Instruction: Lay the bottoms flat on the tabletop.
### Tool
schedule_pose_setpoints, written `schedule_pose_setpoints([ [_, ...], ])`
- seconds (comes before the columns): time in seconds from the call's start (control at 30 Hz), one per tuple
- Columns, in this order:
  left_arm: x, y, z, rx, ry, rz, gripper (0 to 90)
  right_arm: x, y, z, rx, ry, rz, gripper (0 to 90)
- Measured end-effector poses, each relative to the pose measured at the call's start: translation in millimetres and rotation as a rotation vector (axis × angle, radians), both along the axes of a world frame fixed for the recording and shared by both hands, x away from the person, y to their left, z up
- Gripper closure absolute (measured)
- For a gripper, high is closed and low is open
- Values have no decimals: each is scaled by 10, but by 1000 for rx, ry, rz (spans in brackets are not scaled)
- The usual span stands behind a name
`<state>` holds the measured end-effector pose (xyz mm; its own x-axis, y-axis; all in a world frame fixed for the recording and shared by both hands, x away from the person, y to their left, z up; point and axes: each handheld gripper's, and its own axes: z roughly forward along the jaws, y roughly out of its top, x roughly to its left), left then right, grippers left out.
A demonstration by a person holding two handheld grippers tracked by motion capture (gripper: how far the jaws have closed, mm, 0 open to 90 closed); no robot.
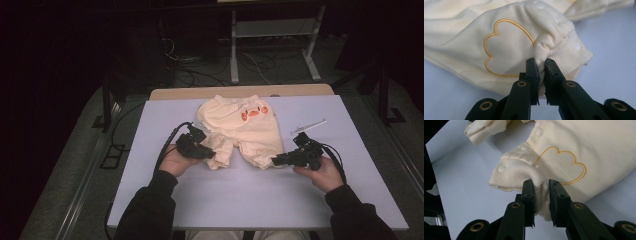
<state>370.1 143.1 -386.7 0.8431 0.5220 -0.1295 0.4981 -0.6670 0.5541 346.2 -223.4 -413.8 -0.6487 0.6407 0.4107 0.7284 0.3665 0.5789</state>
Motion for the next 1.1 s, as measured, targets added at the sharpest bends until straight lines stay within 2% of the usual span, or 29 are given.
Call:
schedule_pose_setpoints([
  [0.17,-74,154,-21,31,12,-35,814,-44,-32,-13,-7,6,1,740],
  [0.43,-165,255,-92,98,23,-74,813,-120,-69,-72,-35,23,23,740],
  [0.57,-190,282,-164,96,29,-79,812,-153,-67,-102,-57,32,46,739],
  [0.67,-202,295,-202,84,39,-77,812,-163,-54,-151,-83,65,65,727],
  [0.73,-211,308,-219,70,41,-76,812,-157,-44,-175,-91,98,77,692],
  [0.77,-216,314,-229,62,41,-74,811,-153,-44,-167,-83,99,71,630],
  [0.83,-222,327,-243,48,38,-69,811,-163,-36,-110,-54,81,52,504],
  [0.9,-224,334,-258,39,39,-67,811,-190,-4,-32,-14,44,25,401],
  [0.97,-224,339,-259,31,37,-67,810,-234,85,40,-1,-11,16,368],
  [1.03,-231,341,-264,18,43,-67,810,-282,220,81,9,-46,26,369],
  [1.1,-240,336,-274,17,43,-69,809,-318,389,48,-20,-58,32,390],
])
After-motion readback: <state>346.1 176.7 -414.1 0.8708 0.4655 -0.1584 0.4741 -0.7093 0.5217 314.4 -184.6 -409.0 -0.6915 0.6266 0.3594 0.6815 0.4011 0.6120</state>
